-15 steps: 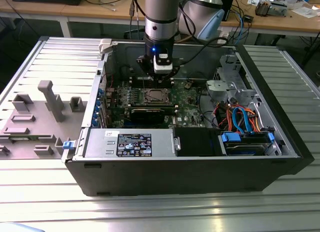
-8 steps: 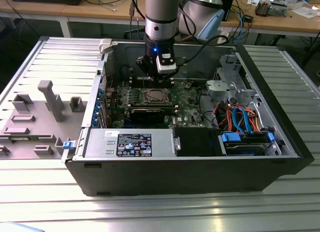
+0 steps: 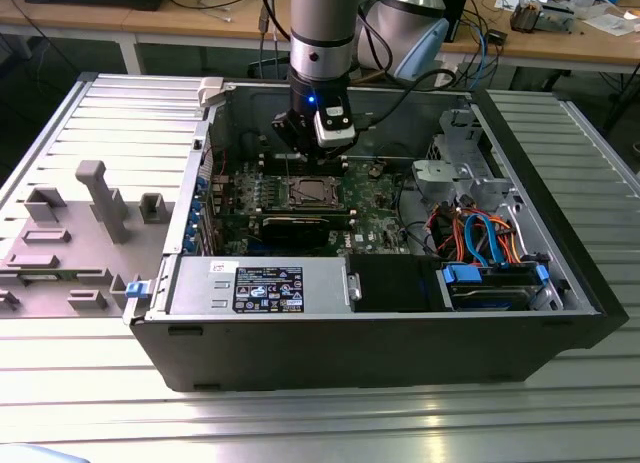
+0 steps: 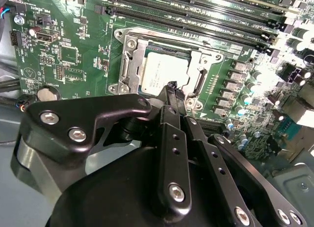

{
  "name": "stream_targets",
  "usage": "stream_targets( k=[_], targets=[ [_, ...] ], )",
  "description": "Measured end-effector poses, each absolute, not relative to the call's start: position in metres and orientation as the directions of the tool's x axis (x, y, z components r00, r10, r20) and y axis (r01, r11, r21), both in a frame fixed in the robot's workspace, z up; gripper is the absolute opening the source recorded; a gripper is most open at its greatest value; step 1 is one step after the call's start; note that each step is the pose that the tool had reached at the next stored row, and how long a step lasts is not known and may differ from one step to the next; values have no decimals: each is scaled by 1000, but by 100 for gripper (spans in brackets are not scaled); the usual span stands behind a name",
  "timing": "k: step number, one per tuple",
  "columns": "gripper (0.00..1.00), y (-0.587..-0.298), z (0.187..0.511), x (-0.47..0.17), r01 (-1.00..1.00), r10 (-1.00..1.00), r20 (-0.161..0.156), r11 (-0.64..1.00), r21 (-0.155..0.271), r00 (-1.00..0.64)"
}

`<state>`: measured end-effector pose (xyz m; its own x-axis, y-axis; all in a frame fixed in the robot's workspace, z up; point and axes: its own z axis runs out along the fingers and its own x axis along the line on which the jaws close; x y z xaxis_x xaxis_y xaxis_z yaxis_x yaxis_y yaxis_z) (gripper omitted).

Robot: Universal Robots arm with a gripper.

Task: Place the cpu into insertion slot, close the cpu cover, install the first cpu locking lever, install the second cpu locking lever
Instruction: 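Install the first cpu locking lever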

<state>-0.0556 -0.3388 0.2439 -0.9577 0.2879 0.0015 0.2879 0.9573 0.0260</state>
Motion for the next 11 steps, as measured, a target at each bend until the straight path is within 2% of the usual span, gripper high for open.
stream_targets(
  k=[6,11],
  targets=[
    [11,-339,244,-56,281,281,2,959,26,-960],
    [11,-339,244,-56,199,199,1,980,26,-980]
  ],
)
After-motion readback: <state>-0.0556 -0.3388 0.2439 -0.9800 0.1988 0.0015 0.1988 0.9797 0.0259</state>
